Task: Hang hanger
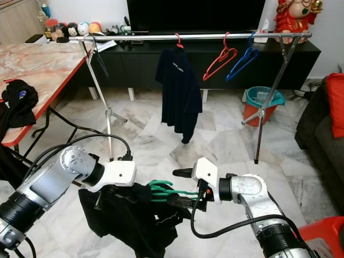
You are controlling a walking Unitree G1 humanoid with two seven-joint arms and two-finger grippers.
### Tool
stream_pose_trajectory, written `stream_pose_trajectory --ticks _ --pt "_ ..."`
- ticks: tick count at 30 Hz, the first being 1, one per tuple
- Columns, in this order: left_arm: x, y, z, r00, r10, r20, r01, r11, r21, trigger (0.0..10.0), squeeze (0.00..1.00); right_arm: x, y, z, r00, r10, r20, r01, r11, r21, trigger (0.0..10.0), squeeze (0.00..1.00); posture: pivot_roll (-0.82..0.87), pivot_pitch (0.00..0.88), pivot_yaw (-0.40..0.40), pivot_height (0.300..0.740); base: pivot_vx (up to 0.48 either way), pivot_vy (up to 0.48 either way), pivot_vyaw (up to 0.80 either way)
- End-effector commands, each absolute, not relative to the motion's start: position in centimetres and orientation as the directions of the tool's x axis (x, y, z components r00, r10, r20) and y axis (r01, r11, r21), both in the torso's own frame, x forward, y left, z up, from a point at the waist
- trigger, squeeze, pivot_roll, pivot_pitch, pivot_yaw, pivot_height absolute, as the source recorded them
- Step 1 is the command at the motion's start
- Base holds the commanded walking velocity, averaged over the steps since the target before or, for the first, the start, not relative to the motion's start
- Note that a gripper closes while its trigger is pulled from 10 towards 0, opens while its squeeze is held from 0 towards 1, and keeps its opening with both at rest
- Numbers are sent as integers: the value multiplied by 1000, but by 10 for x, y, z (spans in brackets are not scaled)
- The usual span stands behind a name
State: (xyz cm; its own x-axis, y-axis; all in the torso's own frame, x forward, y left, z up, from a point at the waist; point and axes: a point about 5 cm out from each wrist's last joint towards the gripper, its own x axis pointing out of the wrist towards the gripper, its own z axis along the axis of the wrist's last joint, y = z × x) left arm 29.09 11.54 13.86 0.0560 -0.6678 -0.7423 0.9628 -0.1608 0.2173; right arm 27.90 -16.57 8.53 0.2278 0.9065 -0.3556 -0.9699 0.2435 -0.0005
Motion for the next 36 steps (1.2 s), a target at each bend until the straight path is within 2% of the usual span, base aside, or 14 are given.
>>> stream_pose_trajectory --ticks 1,10,15,16,17,18,19,20,21,36 --pt "294 115 148 80 -662 -745 950 -174 257 10000 0 278 -165 87 211 911 -355 -975 220 -17 10000 0 40 0 25 740 0 0 0" --pt "295 115 148 86 -663 -743 949 -172 263 10000 0 280 -154 79 227 914 -336 -972 233 -23 10000 0 50 0 24 740 0 0 0" --pt "295 115 149 88 -665 -742 949 -171 266 10000 0 279 -150 78 209 924 -319 -976 217 -12 10000 0 50 0 24 740 0 0 0" --pt "295 114 149 89 -665 -741 949 -170 266 10000 0 278 -149 78 209 925 -319 -976 216 -11 6588 0 50 0 24 740 0 0 0" --pt "295 114 149 89 -666 -741 949 -170 267 10000 0 278 -149 77 209 924 -319 -976 217 -11 6588 0 49 0 23 740 0 0 0" --pt "295 114 149 89 -666 -740 948 -170 268 10000 0 278 -149 77 209 924 -320 -976 217 -11 4314 0 49 0 23 740 0 0 0" --pt "295 113 149 90 -667 -740 948 -171 268 10000 0 278 -149 76 209 924 -321 -976 217 -11 3882 0 49 0 23 740 0 0 0" --pt "295 113 149 90 -667 -740 948 -171 269 10000 0 278 -149 75 210 923 -322 -976 219 -11 1529 0 49 0 23 740 0 0 0" --pt "295 113 149 90 -667 -739 948 -171 269 10000 0 279 -149 75 212 922 -323 -975 221 -11 0 0 48 0 23 740 0 0 0" --pt "296 114 149 97 -666 -740 948 -166 273 10000 0 277 -149 68 209 912 -352 -975 222 -2 0 0 51 0 24 740 0 0 0"
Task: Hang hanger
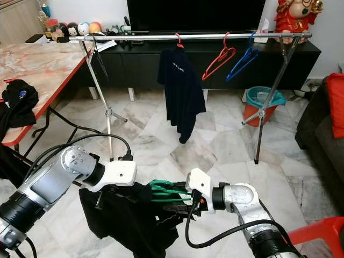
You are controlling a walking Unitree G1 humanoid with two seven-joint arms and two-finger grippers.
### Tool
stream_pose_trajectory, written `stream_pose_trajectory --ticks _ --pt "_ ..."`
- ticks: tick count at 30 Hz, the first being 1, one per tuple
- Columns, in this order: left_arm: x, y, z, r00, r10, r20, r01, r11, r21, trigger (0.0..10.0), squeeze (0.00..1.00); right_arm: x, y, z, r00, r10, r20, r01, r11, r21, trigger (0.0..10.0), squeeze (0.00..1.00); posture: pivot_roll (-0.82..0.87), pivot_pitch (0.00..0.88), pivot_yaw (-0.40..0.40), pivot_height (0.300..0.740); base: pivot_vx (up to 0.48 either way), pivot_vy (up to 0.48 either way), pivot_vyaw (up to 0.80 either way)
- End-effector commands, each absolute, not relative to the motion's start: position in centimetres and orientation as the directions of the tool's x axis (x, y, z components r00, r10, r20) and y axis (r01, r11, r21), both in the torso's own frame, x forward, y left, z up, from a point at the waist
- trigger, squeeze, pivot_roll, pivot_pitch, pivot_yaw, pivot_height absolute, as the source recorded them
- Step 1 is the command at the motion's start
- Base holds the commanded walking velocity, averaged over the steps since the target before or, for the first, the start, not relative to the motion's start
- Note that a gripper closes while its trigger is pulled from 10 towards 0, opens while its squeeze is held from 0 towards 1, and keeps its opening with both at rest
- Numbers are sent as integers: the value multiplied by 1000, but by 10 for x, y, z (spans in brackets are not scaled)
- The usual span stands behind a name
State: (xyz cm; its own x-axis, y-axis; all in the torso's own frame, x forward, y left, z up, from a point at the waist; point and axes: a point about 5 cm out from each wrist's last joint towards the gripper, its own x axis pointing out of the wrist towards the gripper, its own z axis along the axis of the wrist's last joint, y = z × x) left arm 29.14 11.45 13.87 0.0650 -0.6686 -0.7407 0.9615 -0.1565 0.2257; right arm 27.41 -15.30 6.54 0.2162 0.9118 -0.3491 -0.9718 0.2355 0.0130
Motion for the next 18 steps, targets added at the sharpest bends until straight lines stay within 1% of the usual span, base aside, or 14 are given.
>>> stream_pose_trajectory --ticks 1,18 --pt "296 114 149 97 -666 -740 948 -166 273 10000 0 277 -149 68 211 912 -351 -975 224 -3 0 0 51 0 24 740 0 0 0" --pt "296 113 150 99 -669 -737 946 -166 279 10000 0 279 -149 67 231 908 -350 -970 243 -12 0 0 50 0 28 740 0 0 0"
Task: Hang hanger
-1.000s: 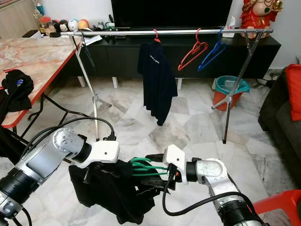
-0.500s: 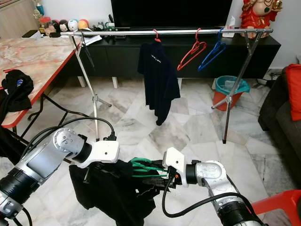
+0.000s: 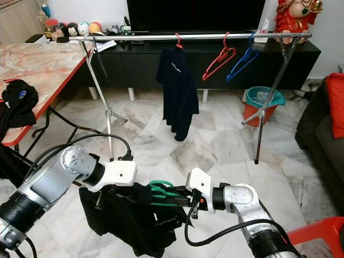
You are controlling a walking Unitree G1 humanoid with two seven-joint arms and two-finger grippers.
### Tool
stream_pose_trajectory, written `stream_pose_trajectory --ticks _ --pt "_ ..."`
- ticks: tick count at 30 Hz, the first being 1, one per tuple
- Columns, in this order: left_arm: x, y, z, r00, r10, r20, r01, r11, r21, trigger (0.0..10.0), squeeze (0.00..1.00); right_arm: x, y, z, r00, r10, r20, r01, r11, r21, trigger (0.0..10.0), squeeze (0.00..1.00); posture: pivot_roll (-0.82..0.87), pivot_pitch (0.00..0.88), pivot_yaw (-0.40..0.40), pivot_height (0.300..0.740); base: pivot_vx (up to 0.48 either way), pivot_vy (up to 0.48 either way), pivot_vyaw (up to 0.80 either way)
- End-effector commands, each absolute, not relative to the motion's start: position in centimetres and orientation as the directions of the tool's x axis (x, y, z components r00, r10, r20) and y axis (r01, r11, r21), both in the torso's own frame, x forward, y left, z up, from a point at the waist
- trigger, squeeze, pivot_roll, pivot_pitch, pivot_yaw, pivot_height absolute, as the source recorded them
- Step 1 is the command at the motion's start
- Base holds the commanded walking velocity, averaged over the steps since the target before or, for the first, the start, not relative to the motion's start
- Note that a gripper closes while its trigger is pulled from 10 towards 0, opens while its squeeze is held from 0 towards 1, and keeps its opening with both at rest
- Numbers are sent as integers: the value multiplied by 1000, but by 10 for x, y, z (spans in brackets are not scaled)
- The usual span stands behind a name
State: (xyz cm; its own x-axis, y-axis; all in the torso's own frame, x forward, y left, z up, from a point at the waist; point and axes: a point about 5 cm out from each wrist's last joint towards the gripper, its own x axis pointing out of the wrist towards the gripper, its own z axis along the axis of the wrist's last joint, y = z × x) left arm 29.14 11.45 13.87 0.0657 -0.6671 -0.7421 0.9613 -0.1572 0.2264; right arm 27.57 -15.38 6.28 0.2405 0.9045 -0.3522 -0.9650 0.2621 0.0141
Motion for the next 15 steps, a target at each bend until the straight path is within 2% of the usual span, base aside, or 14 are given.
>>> stream_pose_trajectory --ticks 1,15 --pt "296 113 150 100 -669 -737 946 -166 279 10000 0 279 -148 67 232 907 -351 -970 243 -12 0 0 50 0 28 740 0 0 0" --pt "295 108 156 84 -714 -696 941 -173 291 10000 0 281 -144 65 257 904 -342 -964 265 -24 0 0 48 0 40 740 0 0 0"
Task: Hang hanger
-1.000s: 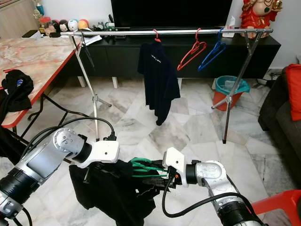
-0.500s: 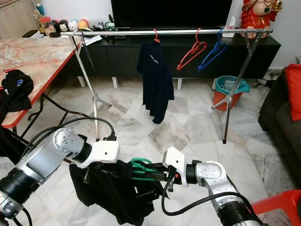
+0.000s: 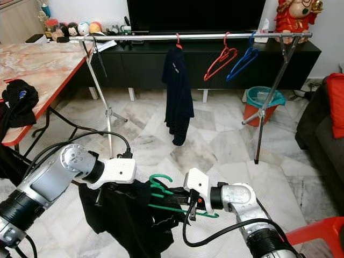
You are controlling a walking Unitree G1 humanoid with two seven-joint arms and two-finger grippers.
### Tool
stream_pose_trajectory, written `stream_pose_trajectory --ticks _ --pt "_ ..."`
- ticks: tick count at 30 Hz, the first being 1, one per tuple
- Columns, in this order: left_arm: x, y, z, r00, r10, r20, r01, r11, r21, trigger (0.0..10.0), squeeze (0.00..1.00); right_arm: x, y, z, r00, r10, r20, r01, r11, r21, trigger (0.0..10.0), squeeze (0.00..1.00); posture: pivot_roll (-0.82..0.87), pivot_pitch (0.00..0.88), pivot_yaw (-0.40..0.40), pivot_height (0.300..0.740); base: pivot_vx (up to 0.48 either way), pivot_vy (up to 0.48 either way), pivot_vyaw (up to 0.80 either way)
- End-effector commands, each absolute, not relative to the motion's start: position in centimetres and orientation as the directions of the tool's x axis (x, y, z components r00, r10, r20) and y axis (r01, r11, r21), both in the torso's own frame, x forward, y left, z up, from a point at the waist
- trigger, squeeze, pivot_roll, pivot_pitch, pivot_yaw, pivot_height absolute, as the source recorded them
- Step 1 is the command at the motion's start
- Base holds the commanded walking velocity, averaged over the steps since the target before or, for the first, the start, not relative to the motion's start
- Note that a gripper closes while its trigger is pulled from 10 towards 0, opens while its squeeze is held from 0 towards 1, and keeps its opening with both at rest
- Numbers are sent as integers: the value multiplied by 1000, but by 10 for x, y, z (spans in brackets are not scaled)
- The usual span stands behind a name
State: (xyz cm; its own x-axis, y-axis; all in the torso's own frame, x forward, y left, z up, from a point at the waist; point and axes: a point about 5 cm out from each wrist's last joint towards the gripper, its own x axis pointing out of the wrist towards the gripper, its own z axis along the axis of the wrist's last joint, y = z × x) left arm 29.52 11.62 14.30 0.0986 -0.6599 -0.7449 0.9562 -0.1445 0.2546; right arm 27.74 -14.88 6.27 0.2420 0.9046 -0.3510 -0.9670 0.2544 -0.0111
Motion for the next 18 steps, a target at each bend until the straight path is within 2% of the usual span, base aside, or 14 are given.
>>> stream_pose_trajectory --ticks 1,3,4,18 --pt "295 107 157 80 -725 -684 940 -174 294 10000 0 282 -144 65 259 903 -342 -964 266 -25 0 0 48 0 40 740 0 0 0" --pt "295 107 157 80 -725 -684 940 -174 294 10000 0 282 -144 65 259 903 -342 -964 266 -25 0 0 48 0 40 740 0 0 0" --pt "295 106 160 67 -740 -669 938 -181 295 10000 1000 282 -144 65 261 903 -341 -963 269 -27 0 0 50 0 39 740 0 0 0" --pt "299 106 167 80 -761 -644 936 -164 311 10000 1000 287 -145 64 326 880 -345 -943 327 -58 0 0 53 0 40 740 0 0 0"
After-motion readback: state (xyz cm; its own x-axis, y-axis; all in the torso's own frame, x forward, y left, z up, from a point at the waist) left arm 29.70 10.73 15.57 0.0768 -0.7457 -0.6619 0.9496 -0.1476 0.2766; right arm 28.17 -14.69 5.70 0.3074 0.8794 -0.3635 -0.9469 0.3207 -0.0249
